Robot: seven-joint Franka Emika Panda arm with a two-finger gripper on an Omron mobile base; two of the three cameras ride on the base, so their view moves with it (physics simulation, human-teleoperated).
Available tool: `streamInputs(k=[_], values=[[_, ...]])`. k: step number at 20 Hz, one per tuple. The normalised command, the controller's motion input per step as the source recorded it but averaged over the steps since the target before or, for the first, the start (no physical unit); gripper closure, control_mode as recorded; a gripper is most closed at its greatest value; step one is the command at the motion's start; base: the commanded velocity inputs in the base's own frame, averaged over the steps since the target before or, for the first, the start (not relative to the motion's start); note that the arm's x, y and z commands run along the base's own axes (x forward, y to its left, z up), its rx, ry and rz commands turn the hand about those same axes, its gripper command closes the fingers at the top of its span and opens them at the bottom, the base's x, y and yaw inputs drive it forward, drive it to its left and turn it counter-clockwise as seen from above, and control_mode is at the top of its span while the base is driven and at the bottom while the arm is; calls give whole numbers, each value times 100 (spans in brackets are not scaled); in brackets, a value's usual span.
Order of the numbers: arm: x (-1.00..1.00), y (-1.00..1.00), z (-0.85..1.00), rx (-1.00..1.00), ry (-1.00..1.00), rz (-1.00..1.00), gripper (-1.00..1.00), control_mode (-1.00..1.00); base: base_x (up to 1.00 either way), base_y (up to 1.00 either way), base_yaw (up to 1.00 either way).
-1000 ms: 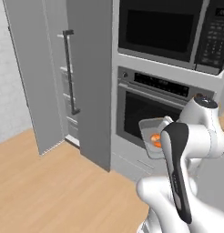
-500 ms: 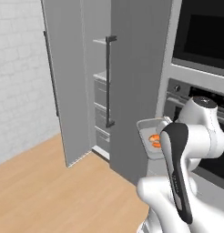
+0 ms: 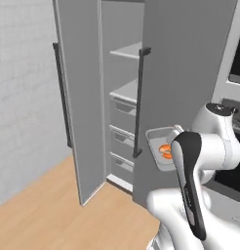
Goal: Take the meat container that has the shrimp and place it on the second highest rack of the freezer. Then take the vegetable container that has the onion and mushroom and place it on the highest rack of the freezer.
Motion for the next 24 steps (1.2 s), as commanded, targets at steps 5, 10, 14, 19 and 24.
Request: streamInputs(k=[5, 10, 14, 19, 24], values=[[0, 0, 0, 0, 0, 0, 100, 100, 88, 98, -50], [0, 0, 0, 0, 0, 0, 100, 100, 69, 78, -50], [0, 0, 0, 0, 0, 0, 100, 100, 45, 61, -48], [0, 0, 0, 0, 0, 0, 100, 100, 36, 27, -42], [0, 0, 0, 0, 0, 0, 100, 100, 62, 17, -14]])
